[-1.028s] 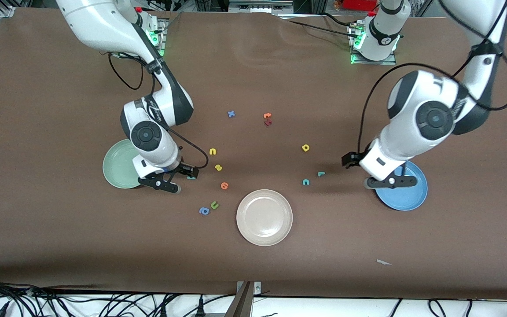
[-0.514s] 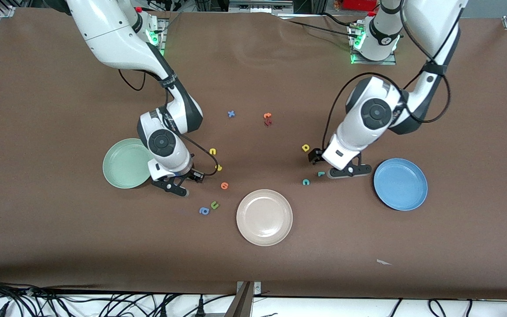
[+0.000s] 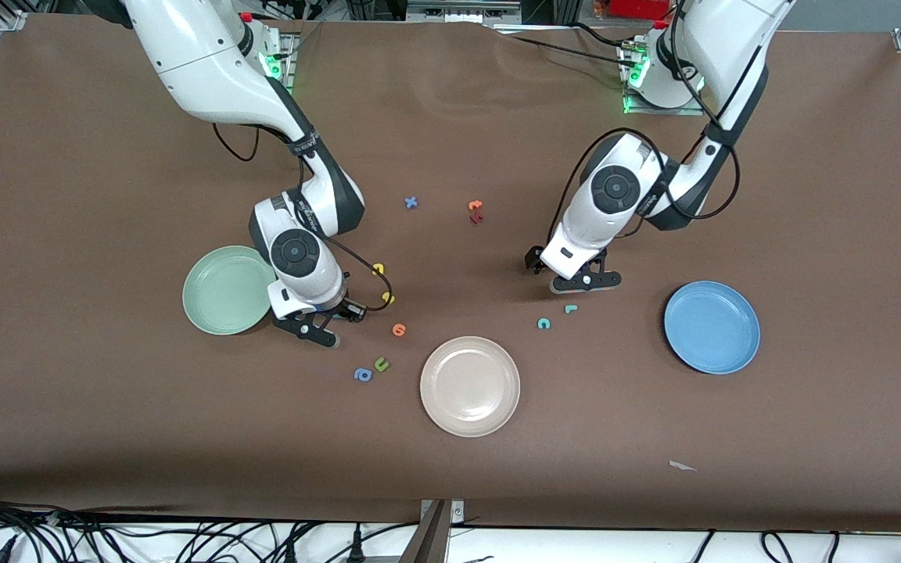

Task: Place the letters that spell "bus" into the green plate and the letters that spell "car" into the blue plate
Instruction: 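Place the teal letter on the green plate while the left gripper grasps yellow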

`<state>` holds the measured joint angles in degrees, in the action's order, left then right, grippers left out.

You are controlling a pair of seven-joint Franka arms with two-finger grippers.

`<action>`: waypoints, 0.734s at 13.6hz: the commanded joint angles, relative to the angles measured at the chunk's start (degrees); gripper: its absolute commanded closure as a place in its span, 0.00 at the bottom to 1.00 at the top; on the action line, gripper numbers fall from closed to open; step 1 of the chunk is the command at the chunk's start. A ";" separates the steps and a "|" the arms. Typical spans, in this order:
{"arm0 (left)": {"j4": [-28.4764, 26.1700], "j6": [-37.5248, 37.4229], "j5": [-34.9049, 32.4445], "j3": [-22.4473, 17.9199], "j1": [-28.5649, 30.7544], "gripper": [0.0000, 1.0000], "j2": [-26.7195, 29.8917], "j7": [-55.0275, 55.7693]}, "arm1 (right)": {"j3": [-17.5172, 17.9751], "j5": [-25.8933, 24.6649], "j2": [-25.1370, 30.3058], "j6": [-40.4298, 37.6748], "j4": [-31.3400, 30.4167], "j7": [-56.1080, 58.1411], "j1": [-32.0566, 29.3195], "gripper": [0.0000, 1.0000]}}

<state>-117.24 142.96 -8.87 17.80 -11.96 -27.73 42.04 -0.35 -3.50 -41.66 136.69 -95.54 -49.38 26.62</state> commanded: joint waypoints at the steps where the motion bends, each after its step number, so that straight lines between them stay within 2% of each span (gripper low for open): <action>1: 1.57 2.59 -4.48 -0.31 -0.88 0.00 -4.95 2.87 | -0.09 -1.24 -1.66 0.68 0.35 -0.63 0.44 0.62; 2: 1.92 2.42 -4.75 -0.31 -0.88 0.00 -5.40 2.70 | -0.09 -1.42 -1.67 0.51 0.35 -0.46 0.27 0.72; 4: 1.93 1.37 -4.75 -0.22 -0.96 0.01 -5.32 2.70 | -0.09 -1.59 -1.14 0.33 0.61 0.50 0.19 0.87; 6: 2.01 -0.31 -4.66 -0.05 -1.14 0.06 -5.14 3.05 | -1.31 -1.51 1.22 -1.85 0.62 4.44 -0.17 0.87; 10: 2.01 -2.42 -4.66 0.04 -3.42 0.20 -4.88 5.94 | -6.49 -0.54 6.49 -15.02 0.09 19.37 -1.48 0.86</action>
<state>-116.12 142.58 -11.38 17.95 -13.95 -33.05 44.82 -5.36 -4.27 -38.60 126.98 -94.30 -36.33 26.16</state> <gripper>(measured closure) 0.154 0.700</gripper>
